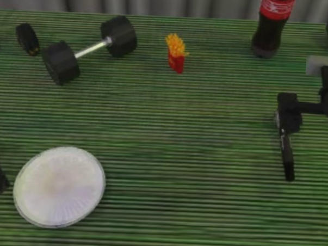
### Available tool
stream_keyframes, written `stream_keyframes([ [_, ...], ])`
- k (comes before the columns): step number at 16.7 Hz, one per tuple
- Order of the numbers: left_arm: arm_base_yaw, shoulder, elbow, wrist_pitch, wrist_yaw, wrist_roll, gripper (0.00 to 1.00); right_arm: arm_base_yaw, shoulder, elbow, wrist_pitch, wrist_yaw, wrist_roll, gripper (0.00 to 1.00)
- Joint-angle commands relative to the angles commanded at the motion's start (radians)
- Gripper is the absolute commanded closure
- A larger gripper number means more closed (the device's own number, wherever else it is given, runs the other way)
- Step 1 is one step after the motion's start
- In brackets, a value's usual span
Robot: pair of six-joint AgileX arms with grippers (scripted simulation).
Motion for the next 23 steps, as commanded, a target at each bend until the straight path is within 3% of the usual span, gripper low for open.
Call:
stream_keyframes([
  [4,0.000,0.000,0.000,0.000,0.000,0.000,0.00,0.021,0.144,0.116,-0.067,-0.004,0.023,0.00],
  [11,0.000,0.000,0.000,0.000,0.000,0.000,0.00,0.018,0.156,0.124,-0.069,-0.004,0.024,0.00],
  [19,0.000,0.000,0.000,0.000,0.000,0.000,0.00,0.032,0.327,0.006,0.227,-0.002,0.036,0.00],
  [23,0.000,0.000,0.000,0.000,0.000,0.000,0.00,0.034,0.359,-0.015,0.272,-0.001,0.039,0.00],
])
